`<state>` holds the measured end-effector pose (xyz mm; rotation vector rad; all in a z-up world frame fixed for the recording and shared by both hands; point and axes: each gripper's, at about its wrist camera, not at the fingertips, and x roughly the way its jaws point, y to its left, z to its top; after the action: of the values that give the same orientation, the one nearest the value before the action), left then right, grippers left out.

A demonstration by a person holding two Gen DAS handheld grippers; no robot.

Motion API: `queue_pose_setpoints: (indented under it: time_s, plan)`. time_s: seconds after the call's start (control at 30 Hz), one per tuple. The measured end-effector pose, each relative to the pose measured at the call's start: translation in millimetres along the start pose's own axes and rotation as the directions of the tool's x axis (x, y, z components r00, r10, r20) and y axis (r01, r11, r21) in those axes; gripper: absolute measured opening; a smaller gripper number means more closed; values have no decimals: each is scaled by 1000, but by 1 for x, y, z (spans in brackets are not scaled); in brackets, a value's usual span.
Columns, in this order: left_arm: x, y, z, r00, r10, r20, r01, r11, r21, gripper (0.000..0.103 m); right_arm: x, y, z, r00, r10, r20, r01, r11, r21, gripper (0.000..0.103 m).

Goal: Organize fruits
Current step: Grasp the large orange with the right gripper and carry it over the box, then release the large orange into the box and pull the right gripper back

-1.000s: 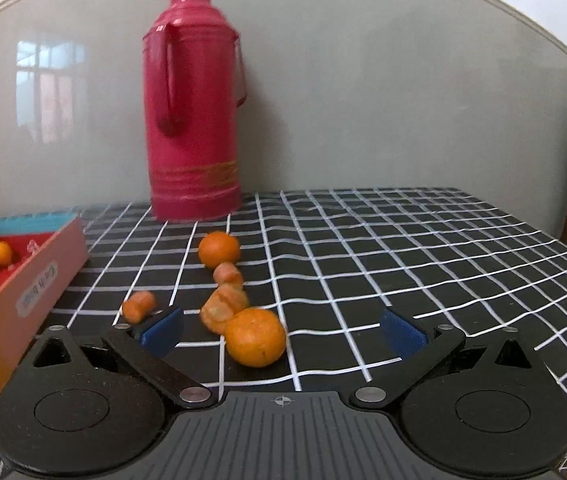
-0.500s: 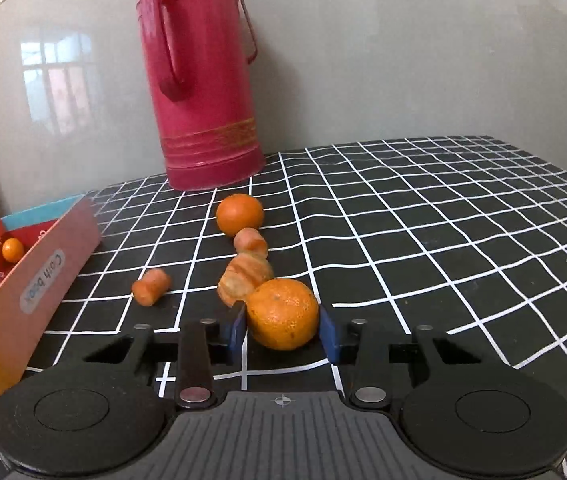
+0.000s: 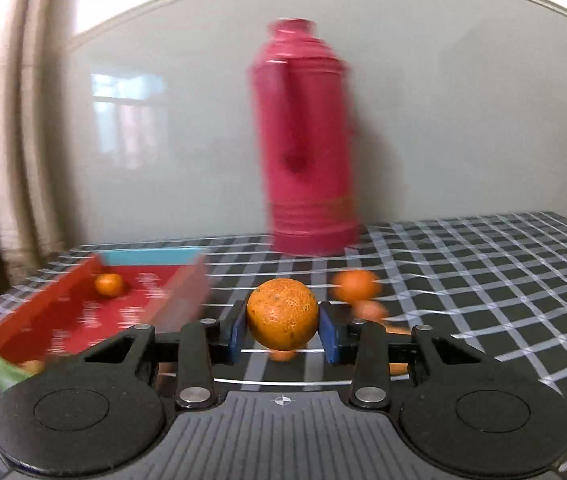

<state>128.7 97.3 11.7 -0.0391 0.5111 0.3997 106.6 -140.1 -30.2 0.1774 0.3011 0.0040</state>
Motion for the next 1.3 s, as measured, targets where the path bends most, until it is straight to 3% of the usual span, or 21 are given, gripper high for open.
queue_pose_setpoints:
  time_s: [0.23, 0.57, 0.6, 0.63, 0.7, 0.73, 0.97, 1.03, 1.13, 1.3]
  plan:
    - [9, 30, 1, 998, 61, -32, -63, 997, -39, 95, 0, 54, -6, 985, 170, -13, -171, 982, -82, 38]
    - [11, 45, 2, 997, 72, -40, -74, 996, -55, 95, 22, 100, -21, 973, 222, -68, -231, 957, -176, 40]
    - [12, 45, 3, 997, 72, -39, -74, 996, -56, 95, 23, 102, -22, 972, 224, -73, -234, 954, -186, 48]
    - [12, 45, 3, 997, 71, -38, -73, 996, -56, 95, 20, 104, -23, 972, 227, -60, -235, 952, -195, 63]
    - [12, 45, 3, 997, 66, -38, -68, 996, -58, 95, 10, 104, -23, 977, 211, -3, -207, 956, -206, 86]
    - [12, 45, 3, 997, 65, -38, -67, 996, -58, 95, 5, 103, -22, 979, 200, 34, -189, 960, -209, 91]
    - [9, 29, 1, 999, 36, -29, -37, 999, -27, 95, -6, 85, -12, 983, 147, 112, -127, 977, -169, 91]
    - [7, 22, 1, 999, 25, -27, -25, 1000, -17, 95, -8, 78, -9, 986, 116, 121, -97, 984, -152, 95]
    - [5, 10, -1, 1000, 9, -25, -9, 1000, -1, 95, -12, 61, -5, 989, 44, 143, -27, 993, -114, 103]
    - [0, -11, -5, 999, -28, -21, 28, 999, 25, 95, -17, 30, 2, 982, -98, 160, 107, 993, -47, 103]
